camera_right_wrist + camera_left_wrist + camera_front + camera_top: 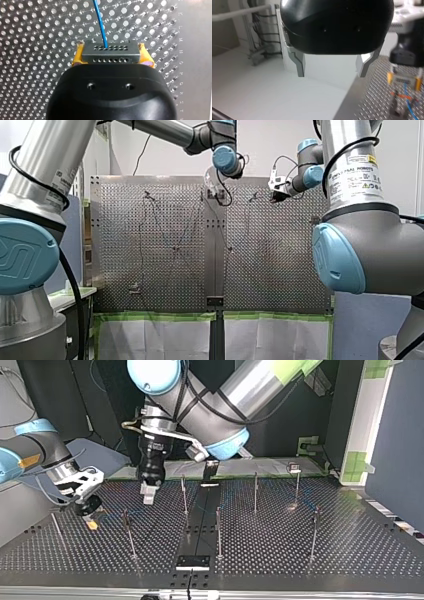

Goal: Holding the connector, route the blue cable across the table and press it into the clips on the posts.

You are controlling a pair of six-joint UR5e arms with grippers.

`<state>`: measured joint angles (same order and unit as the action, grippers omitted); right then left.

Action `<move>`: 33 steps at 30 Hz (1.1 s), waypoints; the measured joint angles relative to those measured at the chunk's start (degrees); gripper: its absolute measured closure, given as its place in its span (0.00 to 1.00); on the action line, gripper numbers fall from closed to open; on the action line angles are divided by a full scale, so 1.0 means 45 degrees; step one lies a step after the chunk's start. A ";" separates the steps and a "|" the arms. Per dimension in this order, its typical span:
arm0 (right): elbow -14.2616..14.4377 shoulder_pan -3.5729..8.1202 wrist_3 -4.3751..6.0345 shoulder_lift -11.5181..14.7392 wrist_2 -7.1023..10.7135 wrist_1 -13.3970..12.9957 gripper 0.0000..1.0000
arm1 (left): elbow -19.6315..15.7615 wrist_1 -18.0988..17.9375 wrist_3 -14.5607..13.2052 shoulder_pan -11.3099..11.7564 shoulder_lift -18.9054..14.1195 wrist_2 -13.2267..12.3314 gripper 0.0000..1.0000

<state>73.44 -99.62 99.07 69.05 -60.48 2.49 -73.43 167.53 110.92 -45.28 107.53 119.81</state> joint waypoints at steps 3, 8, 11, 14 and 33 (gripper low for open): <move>-0.0001 -0.0030 -0.0004 0.0001 0.0000 0.0013 1.00 | -0.0301 -0.0300 0.0048 0.0012 -0.0298 -0.0146 0.00; 0.0000 -0.0119 -0.0005 0.0003 0.0000 0.0026 1.00 | -0.0930 -0.0934 -0.0035 0.0066 -0.0927 -0.0132 0.00; 0.0000 -0.0171 0.0010 0.0003 0.0000 0.0019 1.00 | -0.1309 -0.1312 -0.0237 0.0073 -0.1306 -0.0118 0.00; 0.0000 -0.0225 0.0016 0.0002 0.0001 0.0024 1.00 | -0.1635 -0.1636 -0.0388 0.0066 -0.1635 -0.0134 0.00; 0.0000 -0.0435 0.0013 0.0002 0.0080 0.0010 1.00 | -0.3774 -0.3775 0.0181 0.0166 -0.3761 -0.0688 0.00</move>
<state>73.44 -101.58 99.13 69.06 -60.12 2.53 -90.41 150.54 111.73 -44.54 90.61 116.72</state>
